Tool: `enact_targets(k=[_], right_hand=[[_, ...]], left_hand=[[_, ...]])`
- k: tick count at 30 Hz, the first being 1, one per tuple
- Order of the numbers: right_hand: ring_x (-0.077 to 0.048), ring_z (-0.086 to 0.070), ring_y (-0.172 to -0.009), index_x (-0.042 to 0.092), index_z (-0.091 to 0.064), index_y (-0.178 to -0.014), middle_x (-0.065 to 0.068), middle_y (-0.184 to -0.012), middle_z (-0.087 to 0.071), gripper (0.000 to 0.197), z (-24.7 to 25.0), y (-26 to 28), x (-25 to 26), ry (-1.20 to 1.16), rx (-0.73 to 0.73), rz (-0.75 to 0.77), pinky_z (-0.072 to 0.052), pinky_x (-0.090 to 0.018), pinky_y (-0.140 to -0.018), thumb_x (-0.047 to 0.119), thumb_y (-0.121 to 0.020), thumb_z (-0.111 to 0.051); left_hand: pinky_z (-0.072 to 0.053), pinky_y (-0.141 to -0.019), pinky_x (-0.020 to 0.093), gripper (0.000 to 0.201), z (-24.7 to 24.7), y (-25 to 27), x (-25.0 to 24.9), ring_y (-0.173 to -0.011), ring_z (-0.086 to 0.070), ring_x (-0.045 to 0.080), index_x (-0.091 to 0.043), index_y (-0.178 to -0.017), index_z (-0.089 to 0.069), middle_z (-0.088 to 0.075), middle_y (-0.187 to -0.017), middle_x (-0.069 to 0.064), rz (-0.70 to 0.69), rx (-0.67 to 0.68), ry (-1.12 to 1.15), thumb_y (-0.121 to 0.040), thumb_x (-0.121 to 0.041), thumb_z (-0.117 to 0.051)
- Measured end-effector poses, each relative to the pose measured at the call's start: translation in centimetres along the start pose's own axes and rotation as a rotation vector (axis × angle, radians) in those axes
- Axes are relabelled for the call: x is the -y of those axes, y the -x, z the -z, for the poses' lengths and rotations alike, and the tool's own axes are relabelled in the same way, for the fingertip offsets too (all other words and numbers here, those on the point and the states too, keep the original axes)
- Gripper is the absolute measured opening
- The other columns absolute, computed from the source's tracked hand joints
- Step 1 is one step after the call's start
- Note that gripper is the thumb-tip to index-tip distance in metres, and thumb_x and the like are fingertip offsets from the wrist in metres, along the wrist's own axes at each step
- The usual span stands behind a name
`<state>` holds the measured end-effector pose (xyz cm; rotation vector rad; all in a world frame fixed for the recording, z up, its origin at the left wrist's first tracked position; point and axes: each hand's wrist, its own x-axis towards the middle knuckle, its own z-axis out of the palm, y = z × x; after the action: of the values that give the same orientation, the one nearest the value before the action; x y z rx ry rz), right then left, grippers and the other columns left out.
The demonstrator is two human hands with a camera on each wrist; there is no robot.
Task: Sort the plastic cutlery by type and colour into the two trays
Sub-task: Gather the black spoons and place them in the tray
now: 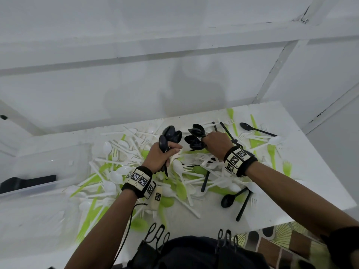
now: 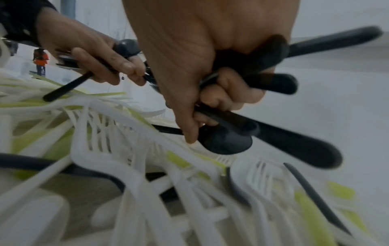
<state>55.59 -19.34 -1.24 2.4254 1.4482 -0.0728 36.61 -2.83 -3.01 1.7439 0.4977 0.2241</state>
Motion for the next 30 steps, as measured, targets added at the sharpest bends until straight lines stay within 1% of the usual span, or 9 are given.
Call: enact_targets(k=[5,10,14,16,19,21,25,27,30], right_hand=[[-0.031,-0.068,-0.081,0.013,-0.067,-0.104,-0.008,-0.094,-0.065,0.012,1.4,1.5,-0.8,0.003,-0.121,-0.004,-0.038,-0.033,-0.057,0.008,-0.097,-0.058],[-0.032,-0.05,-0.04,0.006,-0.072,-0.083,-0.009,-0.067,-0.055,0.029,1.4,2.8,-1.8,-0.17,-0.486,-0.05,-0.023,-0.023,-0.043,0.004,-0.06,-0.091],[-0.035,-0.052,-0.042,0.003,-0.072,-0.079,-0.011,-0.071,-0.06,0.009,1.0,3.4,-1.5,-0.299,-0.688,-0.073,-0.029,-0.025,-0.039,0.007,-0.072,-0.076],[-0.038,-0.057,-0.048,0.006,-0.076,-0.09,-0.012,-0.077,-0.066,0.027,0.6,3.6,-1.5,-0.427,-0.756,-0.134,-0.036,-0.028,-0.04,0.02,-0.083,-0.054],[-0.035,-0.063,-0.062,0.015,-0.076,-0.113,-0.012,-0.081,-0.072,0.036,0.1,3.7,-0.6,-0.674,-0.713,-0.22,-0.045,-0.032,-0.051,0.023,-0.09,-0.048],[-0.017,-0.066,-0.062,0.02,-0.072,-0.12,-0.004,-0.074,-0.073,0.027,-0.3,3.9,0.3,-0.987,-0.63,-0.258,-0.051,-0.031,-0.06,0.022,-0.1,-0.054],[-0.004,-0.059,-0.053,0.028,-0.07,-0.111,0.009,-0.093,-0.078,0.023,0.0,4.0,1.7,-1.399,-0.465,-0.363,-0.049,-0.027,-0.062,0.04,-0.105,-0.051],[-0.003,-0.059,-0.052,0.03,-0.069,-0.109,0.013,-0.087,-0.076,0.016,-0.1,3.8,2.1,-1.485,-0.435,-0.353,-0.047,-0.028,-0.06,0.035,-0.103,-0.054],[-0.004,-0.057,-0.05,0.028,-0.069,-0.106,0.009,-0.079,-0.073,0.015,0.0,4.0,1.9,-1.52,-0.514,-0.455,-0.048,-0.027,-0.058,0.019,-0.098,-0.059]], left_hand=[[-0.042,-0.046,0.028,0.01,-0.7,-0.8,-1.5,-0.044,-0.048,0.026,-0.015,-0.1,-0.079,-0.07,-0.071,0.001,0.025,-0.165,0.054,-0.092,-0.019,-0.076],[-0.047,-0.05,0.032,0.024,-2.3,-1.6,-3.1,-0.05,-0.053,0.016,-0.018,-0.106,-0.079,-0.076,-0.096,0.007,0.031,0.004,-0.055,-0.09,-0.035,-0.076],[-0.038,-0.043,0.028,0.027,-3.6,-1.8,-3.6,-0.041,-0.042,0.018,-0.01,-0.102,-0.079,-0.071,-0.078,0.003,0.026,0.072,0.011,-0.096,-0.035,-0.069],[-0.038,-0.047,0.028,0.039,-4.1,-1.8,-3.6,-0.043,-0.042,0.017,-0.004,-0.102,-0.077,-0.062,-0.072,0.003,0.021,0.062,-0.002,-0.096,-0.041,-0.066],[-0.038,-0.06,0.03,0.043,-5.0,-1.7,-3.2,-0.055,-0.048,0.013,-0.008,-0.097,-0.077,-0.058,-0.07,0.014,-0.025,0.015,-0.162,-0.096,-0.049,-0.062],[-0.043,-0.066,0.035,0.032,-5.5,-1.5,-2.7,-0.066,-0.056,0.02,-0.02,-0.102,-0.08,-0.065,-0.077,0.02,-0.066,-0.031,-0.164,-0.098,-0.047,-0.063],[-0.046,-0.063,0.034,0.03,-5.9,-0.9,-2.1,-0.062,-0.059,0.005,-0.026,-0.116,-0.077,-0.07,-0.077,0.0,-0.113,-0.002,-0.227,-0.097,-0.045,-0.064],[-0.044,-0.059,0.032,0.027,-5.6,-0.8,-2.1,-0.055,-0.053,0.002,-0.025,-0.117,-0.076,-0.063,-0.069,-0.005,-0.113,0.033,-0.273,-0.097,-0.04,-0.067],[-0.056,-0.069,0.039,0.02,-4.6,-0.8,-1.9,-0.071,-0.065,0.013,-0.03,-0.108,-0.078,-0.067,-0.076,-0.008,-0.123,0.055,-0.36,-0.09,-0.036,-0.074]])
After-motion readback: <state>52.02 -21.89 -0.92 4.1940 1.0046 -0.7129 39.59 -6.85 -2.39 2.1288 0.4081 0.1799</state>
